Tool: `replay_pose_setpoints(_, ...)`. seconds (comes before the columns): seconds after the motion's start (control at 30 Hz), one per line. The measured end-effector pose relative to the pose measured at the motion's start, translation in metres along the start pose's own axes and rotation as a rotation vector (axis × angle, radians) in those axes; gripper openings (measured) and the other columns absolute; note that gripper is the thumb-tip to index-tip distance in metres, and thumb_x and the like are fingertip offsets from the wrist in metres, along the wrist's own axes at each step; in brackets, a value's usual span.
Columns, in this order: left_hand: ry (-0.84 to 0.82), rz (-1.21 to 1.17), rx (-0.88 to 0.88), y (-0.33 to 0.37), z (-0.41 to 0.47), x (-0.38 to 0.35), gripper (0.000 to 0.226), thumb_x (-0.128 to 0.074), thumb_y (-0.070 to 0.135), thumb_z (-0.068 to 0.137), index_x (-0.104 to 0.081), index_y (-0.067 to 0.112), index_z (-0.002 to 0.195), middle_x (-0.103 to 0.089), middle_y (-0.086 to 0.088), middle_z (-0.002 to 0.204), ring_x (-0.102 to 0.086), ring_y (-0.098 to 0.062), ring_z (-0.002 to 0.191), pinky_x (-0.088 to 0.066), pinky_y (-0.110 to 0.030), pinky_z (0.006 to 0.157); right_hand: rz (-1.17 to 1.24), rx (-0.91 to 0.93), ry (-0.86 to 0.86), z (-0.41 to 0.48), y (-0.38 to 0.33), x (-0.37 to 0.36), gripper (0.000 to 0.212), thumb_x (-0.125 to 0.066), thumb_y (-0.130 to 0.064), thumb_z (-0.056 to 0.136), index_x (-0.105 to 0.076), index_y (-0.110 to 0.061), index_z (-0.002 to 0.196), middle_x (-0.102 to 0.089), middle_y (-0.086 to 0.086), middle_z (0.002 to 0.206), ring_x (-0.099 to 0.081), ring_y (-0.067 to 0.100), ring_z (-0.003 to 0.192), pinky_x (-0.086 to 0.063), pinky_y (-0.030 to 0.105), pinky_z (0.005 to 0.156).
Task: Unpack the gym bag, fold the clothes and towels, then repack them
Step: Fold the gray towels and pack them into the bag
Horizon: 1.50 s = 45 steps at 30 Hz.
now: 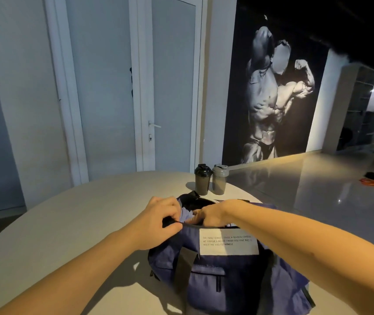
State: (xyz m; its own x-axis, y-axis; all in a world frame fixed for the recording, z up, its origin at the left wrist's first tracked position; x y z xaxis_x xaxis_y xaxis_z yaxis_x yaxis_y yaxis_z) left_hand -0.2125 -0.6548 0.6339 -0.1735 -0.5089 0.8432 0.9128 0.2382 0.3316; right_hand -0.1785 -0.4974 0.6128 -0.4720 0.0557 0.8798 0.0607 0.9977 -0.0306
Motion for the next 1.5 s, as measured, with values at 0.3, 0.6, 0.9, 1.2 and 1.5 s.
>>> replay_pose_setpoints(0.3,0.008,0.021,0.049,-0.012,0.000,-0.022,0.014,-0.061,0.048,0.095,-0.052,0.051,0.084,-0.044,0.027,0.137,-0.027,0.001,0.132,-0.034,-0.032,0.112,0.653,-0.043,-0.032,0.000,0.015,0.000,0.080,-0.049,-0.081,0.082,-0.057,-0.027,0.140,-0.058,0.001,0.143,-0.050,0.023,0.133,-0.037,0.043,0.112)
replay_pose_setpoints(0.6,0.154,0.116,0.099,0.008,-0.001,-0.020,0.007,-0.066,0.040,0.095,-0.062,0.042,0.101,-0.047,0.022,0.138,-0.034,-0.003,0.132,-0.023,-0.036,0.116,0.850,0.160,0.532,-0.091,0.047,0.032,0.026,-0.058,-0.026,0.102,-0.072,-0.013,0.119,-0.077,0.002,0.109,-0.072,0.018,0.104,-0.056,0.032,0.094)
replay_pose_setpoints(0.9,0.055,0.088,-0.010,0.110,0.056,-0.056,0.019,-0.057,0.046,0.097,-0.067,0.035,0.109,-0.051,0.020,0.132,-0.037,-0.004,0.128,-0.023,-0.032,0.111,0.960,-0.220,0.965,-0.163,0.184,-0.043,0.021,-0.062,0.000,0.094,-0.078,-0.014,0.091,-0.077,0.006,0.088,-0.074,0.023,0.089,-0.059,0.046,0.092)
replay_pose_setpoints(1.2,-0.169,0.325,0.047,0.119,0.048,-0.099,0.031,-0.055,0.053,0.098,-0.058,0.026,0.112,-0.062,0.004,0.112,-0.056,-0.016,0.099,-0.047,-0.032,0.081,1.406,-0.205,0.555,-0.142,0.177,-0.125,0.039,-0.045,-0.046,0.105,-0.056,-0.024,0.136,-0.063,-0.003,0.131,-0.061,0.021,0.116,-0.050,0.034,0.094)
replay_pose_setpoints(1.5,-0.042,0.481,0.052,0.063,0.036,-0.049,0.029,-0.062,0.054,0.091,-0.065,0.031,0.108,-0.066,0.010,0.112,-0.057,-0.017,0.109,-0.040,-0.035,0.092,1.556,-0.186,0.485,-0.113,0.113,-0.134,0.078,-0.062,-0.057,0.093,-0.023,-0.037,0.158,-0.032,-0.003,0.161,-0.039,0.031,0.142,-0.041,0.053,0.111)
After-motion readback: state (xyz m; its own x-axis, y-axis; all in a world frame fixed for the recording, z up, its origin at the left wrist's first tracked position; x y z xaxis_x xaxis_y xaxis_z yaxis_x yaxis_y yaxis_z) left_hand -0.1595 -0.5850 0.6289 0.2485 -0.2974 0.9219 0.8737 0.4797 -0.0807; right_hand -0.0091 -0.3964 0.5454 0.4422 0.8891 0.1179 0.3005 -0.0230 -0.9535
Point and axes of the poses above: each hand's wrist, its own z-axis towards the middle knuckle, its own x-axis out of the back of the hand, y = z × x, the point moved 7 cm from there along z, towards the middle knuckle
